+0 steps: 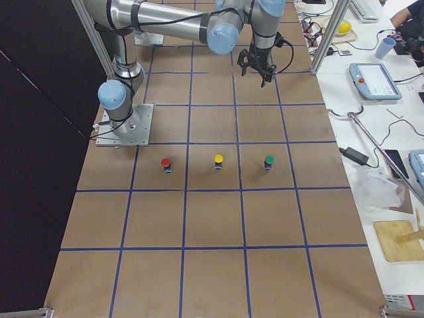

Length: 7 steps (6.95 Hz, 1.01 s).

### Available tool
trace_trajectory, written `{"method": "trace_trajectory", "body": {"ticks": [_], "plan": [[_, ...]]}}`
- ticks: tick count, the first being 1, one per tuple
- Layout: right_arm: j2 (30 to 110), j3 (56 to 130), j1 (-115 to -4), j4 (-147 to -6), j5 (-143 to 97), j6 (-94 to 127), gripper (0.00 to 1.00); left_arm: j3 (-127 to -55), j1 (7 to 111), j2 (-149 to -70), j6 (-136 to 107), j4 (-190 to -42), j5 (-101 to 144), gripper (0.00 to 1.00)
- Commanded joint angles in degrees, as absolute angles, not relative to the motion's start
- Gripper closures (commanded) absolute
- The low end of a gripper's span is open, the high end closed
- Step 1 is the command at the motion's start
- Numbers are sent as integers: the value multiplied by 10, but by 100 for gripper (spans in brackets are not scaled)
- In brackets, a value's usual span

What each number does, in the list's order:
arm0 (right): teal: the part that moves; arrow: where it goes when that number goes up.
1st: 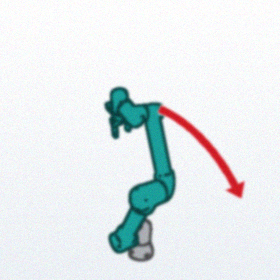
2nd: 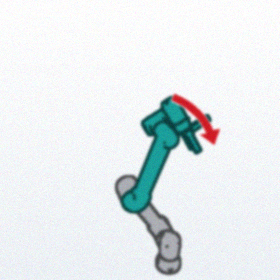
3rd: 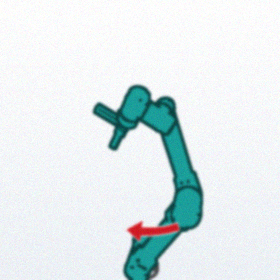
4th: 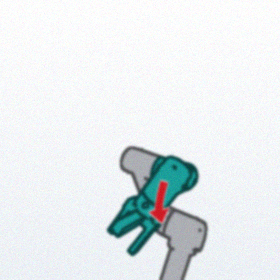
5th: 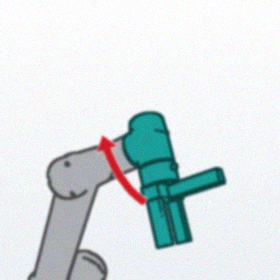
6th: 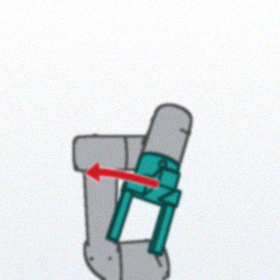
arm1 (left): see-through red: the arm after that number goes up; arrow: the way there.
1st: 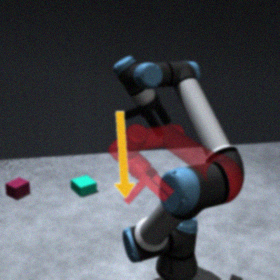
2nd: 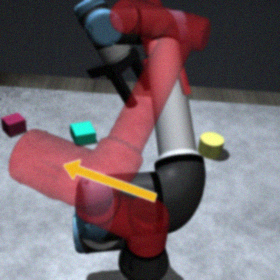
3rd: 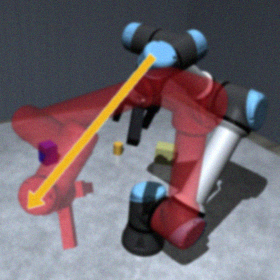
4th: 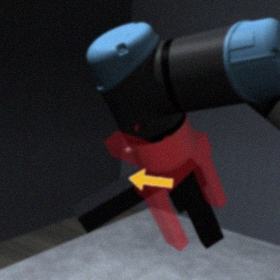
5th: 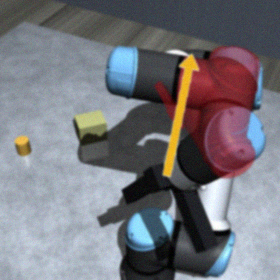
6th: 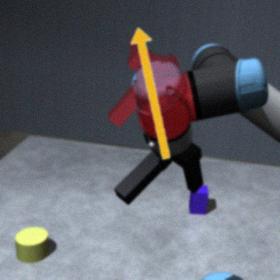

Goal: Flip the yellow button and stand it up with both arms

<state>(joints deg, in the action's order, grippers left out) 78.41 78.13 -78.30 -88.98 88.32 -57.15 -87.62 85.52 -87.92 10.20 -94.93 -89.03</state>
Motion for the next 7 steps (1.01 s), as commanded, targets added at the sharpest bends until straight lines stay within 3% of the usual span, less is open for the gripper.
{"method": "trace_trajectory", "body": {"ticks": [1,5,7], "plan": [[785,778,-913,-896,889,-301,0,-876,855,-879,102,-950,-890,0],[787,777,-978,-895,911,61,0,-876,855,-880,102,-949,-890,0],[787,775,-976,-894,897,127,0,-876,855,-880,103,-949,-889,0]]}}
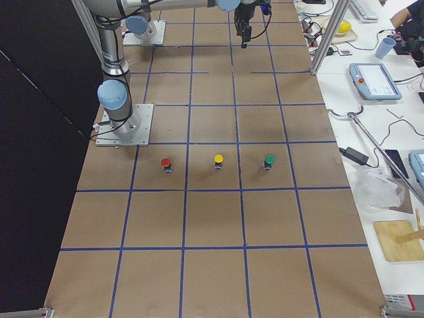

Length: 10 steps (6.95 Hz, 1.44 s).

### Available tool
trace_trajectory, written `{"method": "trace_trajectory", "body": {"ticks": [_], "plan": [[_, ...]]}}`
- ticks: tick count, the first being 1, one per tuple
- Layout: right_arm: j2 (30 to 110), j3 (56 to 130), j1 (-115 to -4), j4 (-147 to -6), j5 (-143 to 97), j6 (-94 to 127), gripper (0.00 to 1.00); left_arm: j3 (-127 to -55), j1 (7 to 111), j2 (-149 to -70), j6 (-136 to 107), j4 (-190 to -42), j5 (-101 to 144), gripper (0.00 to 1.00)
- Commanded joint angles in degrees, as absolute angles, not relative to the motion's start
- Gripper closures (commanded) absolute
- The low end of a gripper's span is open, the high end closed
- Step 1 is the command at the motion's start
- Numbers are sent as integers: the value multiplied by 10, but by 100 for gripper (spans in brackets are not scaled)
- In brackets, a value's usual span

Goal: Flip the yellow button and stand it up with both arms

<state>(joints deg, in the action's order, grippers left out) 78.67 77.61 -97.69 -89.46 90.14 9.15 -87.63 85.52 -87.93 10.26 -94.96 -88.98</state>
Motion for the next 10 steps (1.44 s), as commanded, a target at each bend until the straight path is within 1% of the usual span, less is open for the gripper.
{"method": "trace_trajectory", "body": {"ticks": [1,3,4,6,8,10], "plan": [[787,768,-968,-893,897,127,0,-877,855,-880,103,-950,-889,0],[787,750,-967,-877,898,128,0,-870,855,-880,104,-951,-896,0],[791,751,-969,-868,899,124,0,-862,855,-891,94,-952,-930,0],[816,762,-966,-813,903,128,0,-850,850,-893,95,-951,-913,0],[818,766,-963,-801,905,128,0,-813,850,-917,92,-959,-906,0],[819,771,-962,-801,904,120,0,-807,850,-922,69,-959,-886,0]]}}
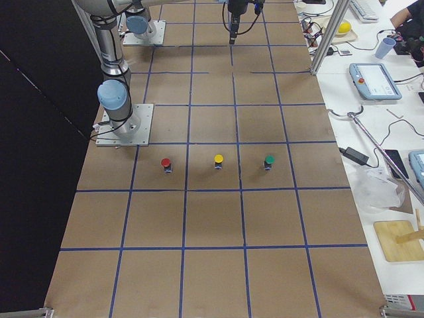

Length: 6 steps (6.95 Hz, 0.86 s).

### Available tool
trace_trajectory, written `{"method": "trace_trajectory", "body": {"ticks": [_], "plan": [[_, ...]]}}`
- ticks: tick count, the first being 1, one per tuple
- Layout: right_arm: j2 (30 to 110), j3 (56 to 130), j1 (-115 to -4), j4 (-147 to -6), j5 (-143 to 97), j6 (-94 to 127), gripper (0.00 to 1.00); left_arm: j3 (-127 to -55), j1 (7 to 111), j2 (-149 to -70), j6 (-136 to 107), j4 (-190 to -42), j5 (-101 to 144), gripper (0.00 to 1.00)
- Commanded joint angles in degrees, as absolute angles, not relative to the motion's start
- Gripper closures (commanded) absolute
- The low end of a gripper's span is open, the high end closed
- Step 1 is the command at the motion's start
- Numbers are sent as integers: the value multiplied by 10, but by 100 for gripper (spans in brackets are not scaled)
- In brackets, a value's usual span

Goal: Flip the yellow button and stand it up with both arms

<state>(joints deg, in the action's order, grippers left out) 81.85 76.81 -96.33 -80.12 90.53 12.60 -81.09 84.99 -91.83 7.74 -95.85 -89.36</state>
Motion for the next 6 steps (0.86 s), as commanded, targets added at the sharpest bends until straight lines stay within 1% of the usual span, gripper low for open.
{"method": "trace_trajectory", "body": {"ticks": [1,6], "plan": [[818,770,-962,-806,899,116,0,-815,853,-920,66,-959,-890,0],[818,772,-951,-828,896,63,1,-820,860,-920,47,-967,-891,0]]}}
